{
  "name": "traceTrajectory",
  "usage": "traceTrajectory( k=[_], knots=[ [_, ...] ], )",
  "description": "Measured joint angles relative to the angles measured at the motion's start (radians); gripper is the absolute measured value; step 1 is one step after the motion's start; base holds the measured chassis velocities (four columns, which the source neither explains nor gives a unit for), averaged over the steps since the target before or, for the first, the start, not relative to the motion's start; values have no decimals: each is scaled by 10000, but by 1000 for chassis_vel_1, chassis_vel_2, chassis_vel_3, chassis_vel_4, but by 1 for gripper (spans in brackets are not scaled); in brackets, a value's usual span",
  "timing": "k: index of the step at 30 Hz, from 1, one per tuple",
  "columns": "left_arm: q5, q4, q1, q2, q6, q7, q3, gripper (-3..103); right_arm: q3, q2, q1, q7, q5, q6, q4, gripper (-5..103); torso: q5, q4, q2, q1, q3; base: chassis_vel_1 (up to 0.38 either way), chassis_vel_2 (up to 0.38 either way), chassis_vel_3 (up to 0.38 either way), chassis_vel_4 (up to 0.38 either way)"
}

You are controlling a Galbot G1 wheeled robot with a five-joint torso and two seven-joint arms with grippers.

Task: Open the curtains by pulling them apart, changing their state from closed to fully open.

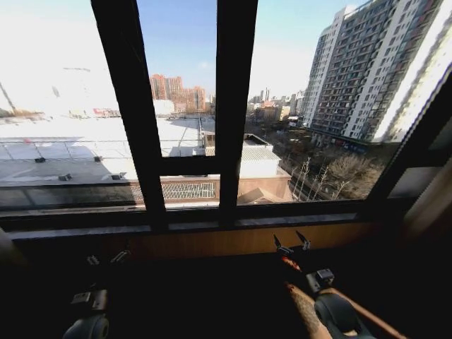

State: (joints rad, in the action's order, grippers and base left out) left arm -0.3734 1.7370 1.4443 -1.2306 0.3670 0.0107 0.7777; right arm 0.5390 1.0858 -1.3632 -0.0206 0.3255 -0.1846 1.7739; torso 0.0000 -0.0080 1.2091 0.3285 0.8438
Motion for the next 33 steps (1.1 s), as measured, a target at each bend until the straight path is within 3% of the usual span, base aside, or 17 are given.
traceTrajectory(
  k=[18,33],
  knots=[
    [0,0,-2,1,1,-1,0,100,0,-1,1,0,0,0,0,100,-1,1,-6,5,3,-16,-35,2,40],
    [1,2,-2,-1,0,-4,-4,100,2,-2,1,0,0,0,-1,100,9,-3,-10,13,6,-153,-142,163,134]
  ],
)
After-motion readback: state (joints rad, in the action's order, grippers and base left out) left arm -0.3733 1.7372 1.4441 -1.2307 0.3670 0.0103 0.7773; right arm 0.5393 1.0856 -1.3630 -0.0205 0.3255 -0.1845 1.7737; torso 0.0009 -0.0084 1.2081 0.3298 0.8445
